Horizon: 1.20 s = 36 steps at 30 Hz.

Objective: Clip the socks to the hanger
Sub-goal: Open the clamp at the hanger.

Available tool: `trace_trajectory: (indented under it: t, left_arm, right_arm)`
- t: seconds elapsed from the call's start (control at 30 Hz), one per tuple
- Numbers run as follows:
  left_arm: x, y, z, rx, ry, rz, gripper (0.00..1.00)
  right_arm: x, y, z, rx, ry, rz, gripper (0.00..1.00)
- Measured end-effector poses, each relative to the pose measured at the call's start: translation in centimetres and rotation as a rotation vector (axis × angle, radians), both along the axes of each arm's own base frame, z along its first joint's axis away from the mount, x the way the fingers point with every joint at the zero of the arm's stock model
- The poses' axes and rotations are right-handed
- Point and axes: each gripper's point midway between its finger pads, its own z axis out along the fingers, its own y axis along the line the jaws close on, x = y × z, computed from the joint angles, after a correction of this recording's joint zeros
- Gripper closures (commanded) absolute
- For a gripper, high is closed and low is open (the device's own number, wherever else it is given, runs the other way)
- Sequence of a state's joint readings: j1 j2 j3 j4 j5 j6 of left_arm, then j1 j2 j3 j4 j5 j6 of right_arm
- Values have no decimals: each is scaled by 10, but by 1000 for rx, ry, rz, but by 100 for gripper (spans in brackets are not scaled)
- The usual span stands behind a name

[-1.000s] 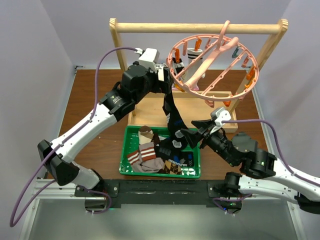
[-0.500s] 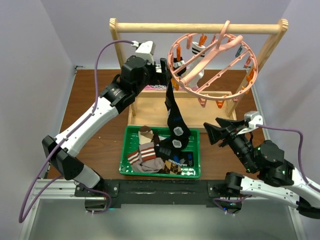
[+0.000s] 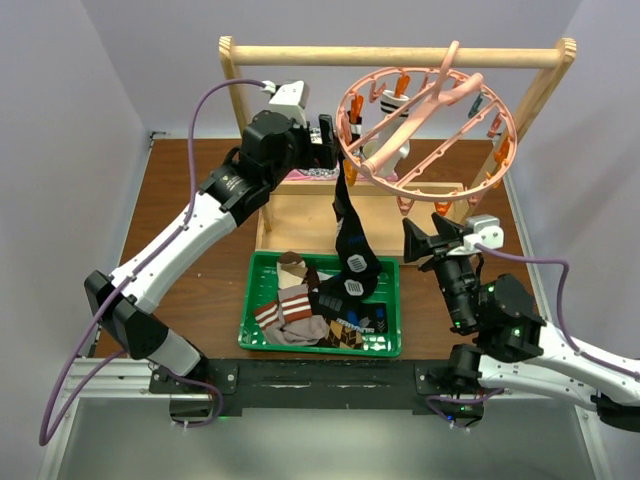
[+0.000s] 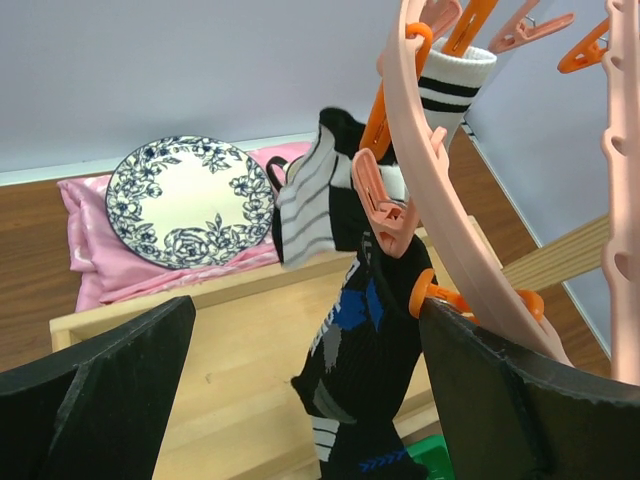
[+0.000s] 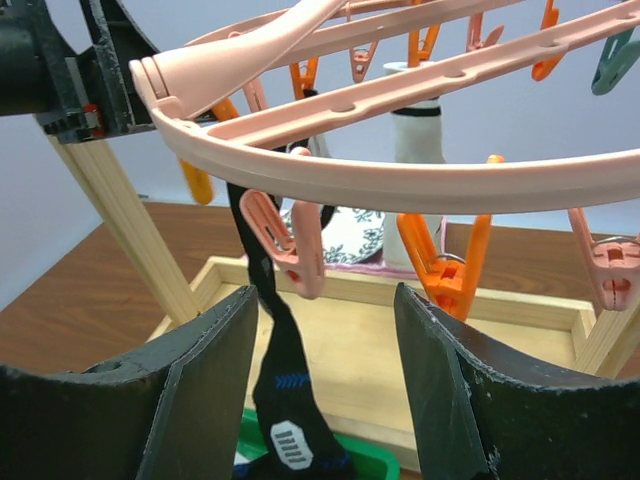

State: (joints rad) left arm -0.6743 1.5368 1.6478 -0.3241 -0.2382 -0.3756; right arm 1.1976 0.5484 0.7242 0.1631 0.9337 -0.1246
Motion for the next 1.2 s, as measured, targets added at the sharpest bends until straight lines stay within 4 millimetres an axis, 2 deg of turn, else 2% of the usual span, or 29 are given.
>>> trace_trajectory:
  t: [0.3, 0.4, 0.43, 0.57, 0.73, 0.97, 1.2]
  left_arm:
    - [-9, 6, 16, -27, -20, -4, 0]
    - [-12, 7, 19, -31, -21, -9, 0]
    - [-14, 8, 20, -32, -21, -12, 0]
    - [-19, 10, 24, -38, -21, -20, 0]
    - [-29, 12, 36, -63, -37, -42, 0]
    - [-53, 8, 62, -90, -81, -155, 0]
    - [-98, -3, 88, -102, -142, -385, 0]
  right_arm:
    - [8, 5, 2, -53, -51, -54, 40]
    - [10, 7, 0, -68, -65, -63, 50]
    - [11, 7, -2, -75, -68, -67, 57]
    - [14, 10, -9, -105, -68, -83, 72]
    - [16, 16, -11, -118, -66, -76, 82]
    - [19, 32, -19, -149, -50, -42, 96]
    - [23, 54, -13, -158, -44, 2, 98]
